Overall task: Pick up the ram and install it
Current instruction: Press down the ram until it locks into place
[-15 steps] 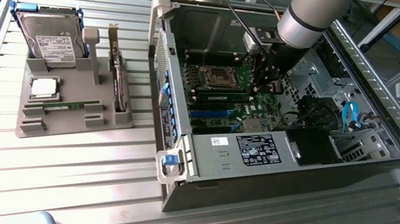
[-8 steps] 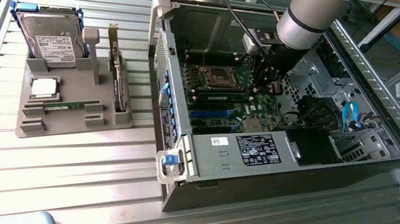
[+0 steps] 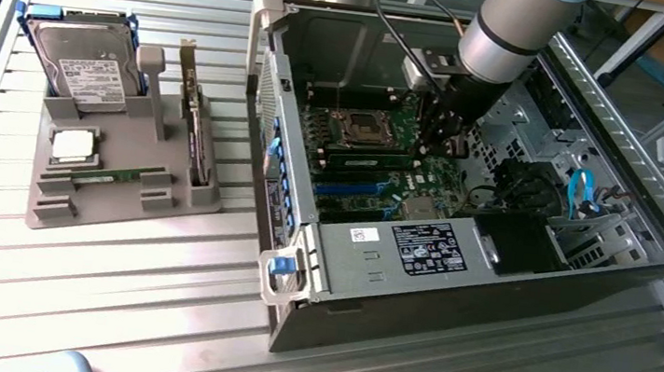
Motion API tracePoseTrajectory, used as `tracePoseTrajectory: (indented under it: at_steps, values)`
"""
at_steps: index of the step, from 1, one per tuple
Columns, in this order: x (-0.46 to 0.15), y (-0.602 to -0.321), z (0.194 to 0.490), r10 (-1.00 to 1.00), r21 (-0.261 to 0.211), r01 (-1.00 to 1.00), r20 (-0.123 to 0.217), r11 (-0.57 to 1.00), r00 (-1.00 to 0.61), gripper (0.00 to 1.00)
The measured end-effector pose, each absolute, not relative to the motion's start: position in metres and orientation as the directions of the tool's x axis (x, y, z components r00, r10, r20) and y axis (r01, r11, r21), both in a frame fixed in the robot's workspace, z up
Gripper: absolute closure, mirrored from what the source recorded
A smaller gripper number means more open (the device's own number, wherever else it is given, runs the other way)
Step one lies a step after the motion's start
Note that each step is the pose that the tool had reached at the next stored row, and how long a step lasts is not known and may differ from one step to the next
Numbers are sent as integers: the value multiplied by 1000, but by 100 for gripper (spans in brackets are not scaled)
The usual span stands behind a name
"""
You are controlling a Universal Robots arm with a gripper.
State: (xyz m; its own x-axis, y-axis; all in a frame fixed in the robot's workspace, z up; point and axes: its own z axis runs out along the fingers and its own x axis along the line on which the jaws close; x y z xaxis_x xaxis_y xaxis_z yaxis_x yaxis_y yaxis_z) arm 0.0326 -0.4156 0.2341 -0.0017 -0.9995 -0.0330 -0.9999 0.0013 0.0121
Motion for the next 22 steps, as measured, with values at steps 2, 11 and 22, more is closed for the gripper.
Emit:
tracePoseTrajectory:
  at_steps: [2, 11, 22]
  values:
    - [33, -416, 233, -999, 12, -1000, -33, 1, -2, 90]
    - [33, -416, 233, -999, 12, -1000, -33, 1, -2, 90]
    - [33, -416, 231, -999, 12, -1000, -34, 1, -2, 90]
